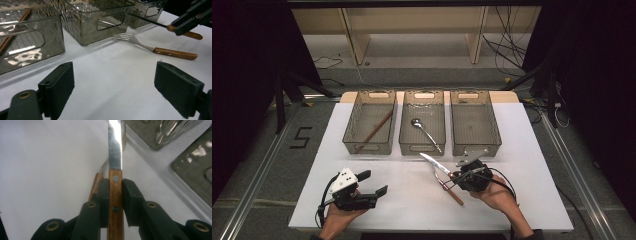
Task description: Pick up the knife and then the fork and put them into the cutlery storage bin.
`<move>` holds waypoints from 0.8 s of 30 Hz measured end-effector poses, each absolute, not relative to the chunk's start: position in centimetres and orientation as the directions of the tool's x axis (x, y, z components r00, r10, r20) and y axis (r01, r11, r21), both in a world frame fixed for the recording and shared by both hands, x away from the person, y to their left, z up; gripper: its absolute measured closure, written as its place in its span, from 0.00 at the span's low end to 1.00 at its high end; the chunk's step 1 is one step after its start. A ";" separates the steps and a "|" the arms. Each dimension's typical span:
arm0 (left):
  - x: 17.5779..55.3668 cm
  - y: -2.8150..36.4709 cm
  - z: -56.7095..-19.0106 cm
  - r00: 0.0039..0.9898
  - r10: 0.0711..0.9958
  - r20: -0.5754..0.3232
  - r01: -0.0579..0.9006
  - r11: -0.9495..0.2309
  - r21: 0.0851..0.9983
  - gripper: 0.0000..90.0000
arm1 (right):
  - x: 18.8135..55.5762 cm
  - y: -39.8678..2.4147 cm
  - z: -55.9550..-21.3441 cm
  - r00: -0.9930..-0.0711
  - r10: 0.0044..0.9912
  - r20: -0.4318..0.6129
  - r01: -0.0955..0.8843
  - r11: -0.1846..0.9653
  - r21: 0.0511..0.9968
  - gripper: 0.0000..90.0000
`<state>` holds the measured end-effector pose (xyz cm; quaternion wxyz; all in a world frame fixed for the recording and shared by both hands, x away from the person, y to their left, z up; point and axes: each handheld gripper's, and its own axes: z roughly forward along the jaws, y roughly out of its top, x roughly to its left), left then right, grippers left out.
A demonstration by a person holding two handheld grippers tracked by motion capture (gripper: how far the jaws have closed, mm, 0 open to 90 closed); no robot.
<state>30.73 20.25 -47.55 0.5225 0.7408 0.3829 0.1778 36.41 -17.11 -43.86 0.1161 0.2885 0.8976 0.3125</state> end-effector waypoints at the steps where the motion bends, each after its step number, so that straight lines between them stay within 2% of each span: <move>1: 30.7 20.2 -47.5 0.644 0.753 -0.136 0.381 -0.161 0.911 0.18 | 36.4 -17.2 -43.6 -0.803 0.595 -0.026 0.447 0.630 0.635 0.86; 13: 30.7 20.3 -47.6 0.640 0.757 -0.133 0.372 -0.153 0.916 0.18 | 37.9 -18.8 -40.6 -0.763 0.646 -0.027 0.443 0.553 0.706 0.86; 24: 30.7 20.3 -47.6 0.642 0.756 -0.124 0.366 -0.160 0.917 0.18 | 42.1 -20.7 -37.4 -0.685 0.728 0.004 0.476 0.445 0.758 0.86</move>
